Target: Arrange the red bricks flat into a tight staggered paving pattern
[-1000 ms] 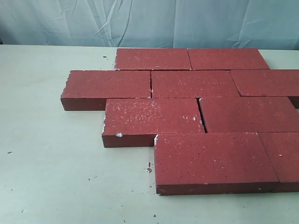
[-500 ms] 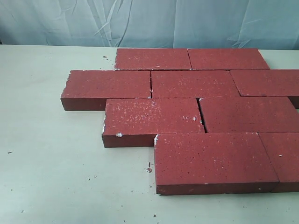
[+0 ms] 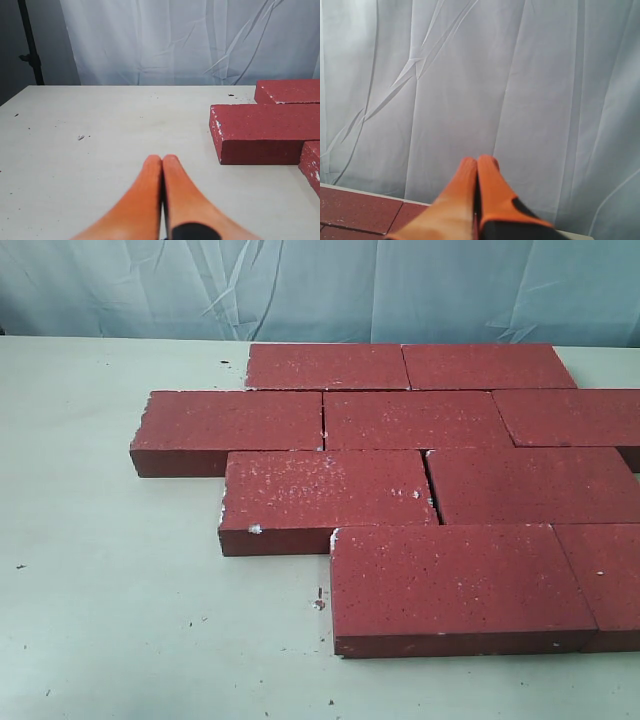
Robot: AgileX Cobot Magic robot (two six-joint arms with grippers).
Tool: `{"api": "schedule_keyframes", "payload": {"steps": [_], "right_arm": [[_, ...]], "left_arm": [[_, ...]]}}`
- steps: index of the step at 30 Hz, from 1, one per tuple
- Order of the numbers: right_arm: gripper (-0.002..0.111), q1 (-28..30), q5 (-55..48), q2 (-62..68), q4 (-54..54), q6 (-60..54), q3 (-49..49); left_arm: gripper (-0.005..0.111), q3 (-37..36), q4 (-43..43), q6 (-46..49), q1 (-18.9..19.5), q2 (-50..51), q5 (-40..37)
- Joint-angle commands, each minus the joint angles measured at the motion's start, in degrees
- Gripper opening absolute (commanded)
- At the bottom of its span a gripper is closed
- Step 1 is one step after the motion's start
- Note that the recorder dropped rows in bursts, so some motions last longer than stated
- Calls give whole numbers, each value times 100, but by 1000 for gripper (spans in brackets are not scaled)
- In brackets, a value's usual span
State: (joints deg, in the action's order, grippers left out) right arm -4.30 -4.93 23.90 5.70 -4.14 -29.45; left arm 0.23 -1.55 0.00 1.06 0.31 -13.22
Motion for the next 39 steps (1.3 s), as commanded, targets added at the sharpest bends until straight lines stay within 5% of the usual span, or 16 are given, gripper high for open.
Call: {"api": "schedule_keyframes", "payload": {"steps": [1,31,39], "right_arm": [[-1,24,80,-26,21,-5,15],[-1,34,-55,-82,-28,8,66],[-1,689,-212,-876,-264,24,853]], "left_arm": [[0,-23,-39,0,6,-31,-10],[0,-23,116,0,6,-31,-8],[0,-23,119,0,6,-31,-8]]}}
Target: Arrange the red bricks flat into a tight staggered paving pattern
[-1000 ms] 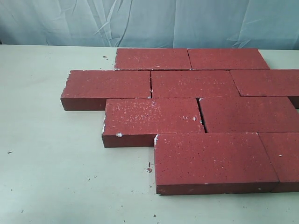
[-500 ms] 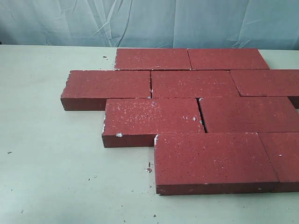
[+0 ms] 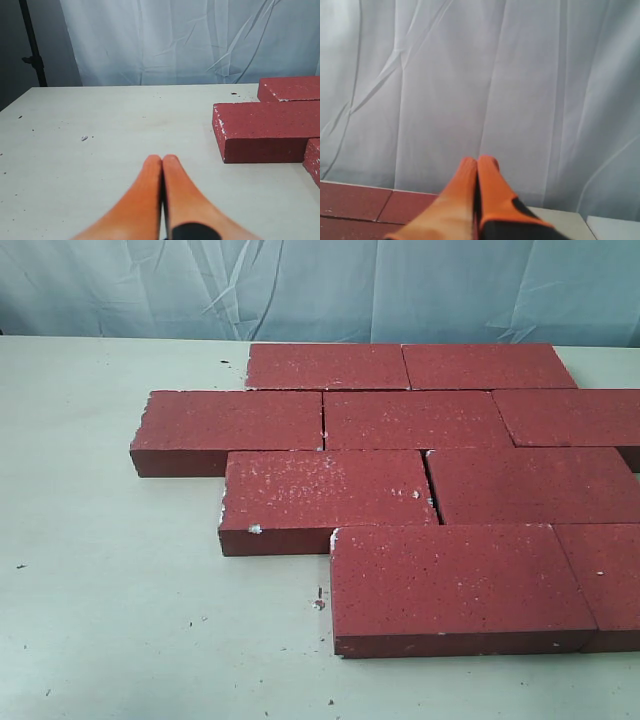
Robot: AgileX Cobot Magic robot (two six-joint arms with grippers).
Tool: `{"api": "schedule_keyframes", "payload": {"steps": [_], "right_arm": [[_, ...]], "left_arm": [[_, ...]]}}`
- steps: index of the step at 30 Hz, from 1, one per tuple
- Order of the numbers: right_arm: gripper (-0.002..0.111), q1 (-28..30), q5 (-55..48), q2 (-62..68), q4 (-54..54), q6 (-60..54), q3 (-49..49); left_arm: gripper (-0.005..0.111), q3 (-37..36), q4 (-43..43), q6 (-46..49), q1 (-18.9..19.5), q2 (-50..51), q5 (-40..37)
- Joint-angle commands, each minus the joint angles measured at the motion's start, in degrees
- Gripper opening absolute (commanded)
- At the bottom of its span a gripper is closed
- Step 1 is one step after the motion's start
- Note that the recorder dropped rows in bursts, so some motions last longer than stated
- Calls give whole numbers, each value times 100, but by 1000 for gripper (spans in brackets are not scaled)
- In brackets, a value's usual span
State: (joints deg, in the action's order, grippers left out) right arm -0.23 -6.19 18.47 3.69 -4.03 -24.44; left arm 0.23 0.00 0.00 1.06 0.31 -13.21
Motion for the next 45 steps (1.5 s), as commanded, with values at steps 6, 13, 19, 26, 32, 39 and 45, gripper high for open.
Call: {"api": "schedule_keyframes", "payload": {"steps": [6,13,19,26,32,39,45], "right_arm": [[-1,306,-530,-760,-75,14,759],[-1,306,-639,-760,-75,14,768],[-1,306,-668,-922,119,769,888],[-1,306,-704,-1560,225,736,1509],[-1,306,-678,-1847,41,662,2108],[-1,306,-506,-1847,-50,403,2444],[-1,291,-992,-1847,-85,403,2444]], "left_arm": [[0,-23,-36,0,6,-31,-9],[0,-23,-36,0,6,-31,-9],[0,-23,-36,0,6,-31,-9],[0,-23,-36,0,6,-31,-9],[0,-23,-36,0,6,-31,-9],[0,-23,-36,0,6,-31,-9],[0,-23,-36,0,6,-31,-9]]}}
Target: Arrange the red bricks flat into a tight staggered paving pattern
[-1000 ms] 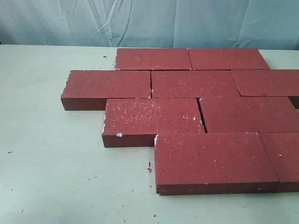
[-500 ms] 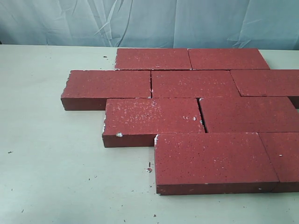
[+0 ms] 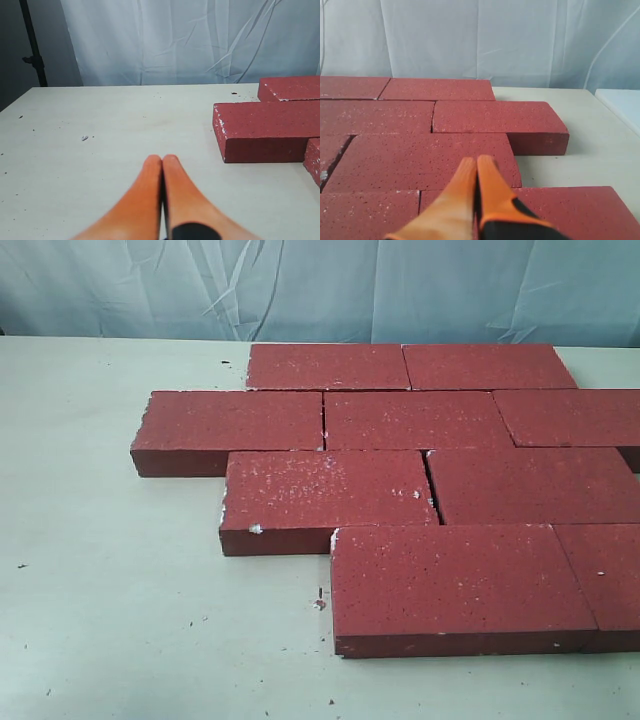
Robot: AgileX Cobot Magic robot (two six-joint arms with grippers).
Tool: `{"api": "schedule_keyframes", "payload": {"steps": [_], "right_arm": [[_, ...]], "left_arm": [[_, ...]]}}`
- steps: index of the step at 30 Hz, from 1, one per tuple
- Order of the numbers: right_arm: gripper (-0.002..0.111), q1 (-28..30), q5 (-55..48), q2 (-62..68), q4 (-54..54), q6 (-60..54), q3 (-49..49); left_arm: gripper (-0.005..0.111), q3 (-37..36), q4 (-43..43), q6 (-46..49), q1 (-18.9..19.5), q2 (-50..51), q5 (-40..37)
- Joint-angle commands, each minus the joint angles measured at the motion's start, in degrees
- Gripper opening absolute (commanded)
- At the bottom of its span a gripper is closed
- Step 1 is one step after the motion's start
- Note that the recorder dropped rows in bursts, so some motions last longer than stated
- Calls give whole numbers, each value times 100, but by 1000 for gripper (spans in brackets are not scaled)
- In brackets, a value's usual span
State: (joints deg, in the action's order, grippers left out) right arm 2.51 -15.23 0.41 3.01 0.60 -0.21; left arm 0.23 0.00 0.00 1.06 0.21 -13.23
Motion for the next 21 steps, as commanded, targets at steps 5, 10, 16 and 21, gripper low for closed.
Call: {"api": "schedule_keyframes", "payload": {"steps": [5,10,16,21], "right_arm": [[-1,16,-208,-41,-17,-60,21],[-1,16,-223,-41,-17,-60,21],[-1,16,-223,-41,-17,-60,21],[-1,16,-223,-41,-17,-60,21]], "left_arm": [[0,-23,-36,0,6,-21,-7],[0,-23,-36,0,6,-21,-7],[0,-23,-36,0,6,-21,-7],[0,-23,-36,0,6,-21,-7]]}}
